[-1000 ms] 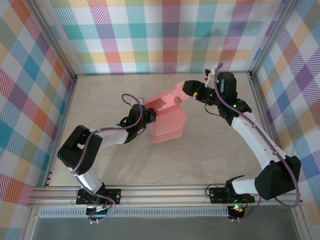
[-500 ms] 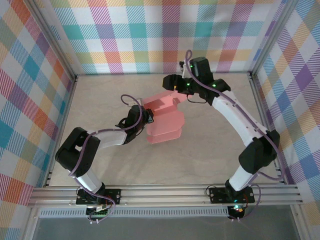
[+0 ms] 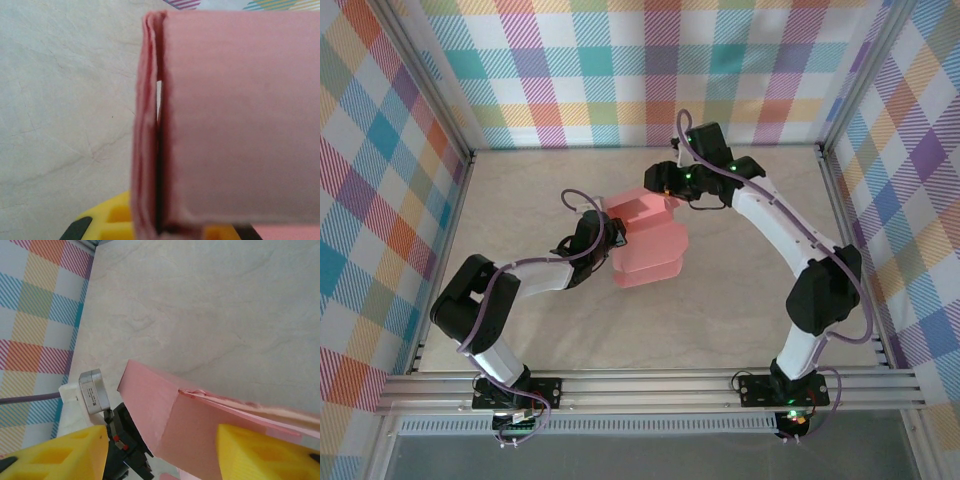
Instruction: Fold the paper box
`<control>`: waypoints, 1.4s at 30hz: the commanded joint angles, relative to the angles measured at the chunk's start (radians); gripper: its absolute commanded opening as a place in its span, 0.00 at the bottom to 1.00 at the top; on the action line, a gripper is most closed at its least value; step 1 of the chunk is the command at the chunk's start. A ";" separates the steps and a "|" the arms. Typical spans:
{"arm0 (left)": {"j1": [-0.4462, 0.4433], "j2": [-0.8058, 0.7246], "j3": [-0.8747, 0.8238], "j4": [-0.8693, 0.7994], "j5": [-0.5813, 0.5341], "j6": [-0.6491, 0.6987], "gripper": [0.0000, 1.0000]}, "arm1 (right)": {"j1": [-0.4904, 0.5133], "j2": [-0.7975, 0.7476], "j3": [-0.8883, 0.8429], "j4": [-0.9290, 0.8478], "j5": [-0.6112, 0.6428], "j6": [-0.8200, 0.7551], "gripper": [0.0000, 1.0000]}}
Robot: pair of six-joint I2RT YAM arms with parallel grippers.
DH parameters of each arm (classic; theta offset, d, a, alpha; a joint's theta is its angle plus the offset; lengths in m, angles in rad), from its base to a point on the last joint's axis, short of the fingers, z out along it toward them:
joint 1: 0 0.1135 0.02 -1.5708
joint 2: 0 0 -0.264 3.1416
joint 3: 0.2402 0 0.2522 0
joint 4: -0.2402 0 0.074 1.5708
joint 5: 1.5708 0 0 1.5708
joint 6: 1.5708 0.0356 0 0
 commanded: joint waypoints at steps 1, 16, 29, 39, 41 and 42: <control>0.007 0.014 0.009 0.009 0.007 -0.007 0.00 | 0.008 0.036 0.041 0.014 -0.074 0.027 0.49; 0.007 0.018 0.013 0.006 -0.001 0.000 0.00 | 0.021 0.078 0.070 0.017 -0.090 0.060 0.21; 0.006 0.000 -0.011 0.027 -0.013 0.007 0.00 | 0.021 0.072 0.054 0.032 -0.081 0.083 0.11; 0.012 -0.007 0.010 -0.004 0.028 -0.007 0.00 | 0.009 0.025 0.052 0.027 -0.086 0.079 0.34; 0.013 -0.013 0.044 -0.072 0.040 -0.006 0.00 | -0.012 -0.013 0.018 0.048 -0.113 0.088 0.36; 0.014 -0.015 0.058 -0.098 0.050 -0.004 0.00 | -0.023 -0.039 -0.004 0.068 -0.128 0.090 0.39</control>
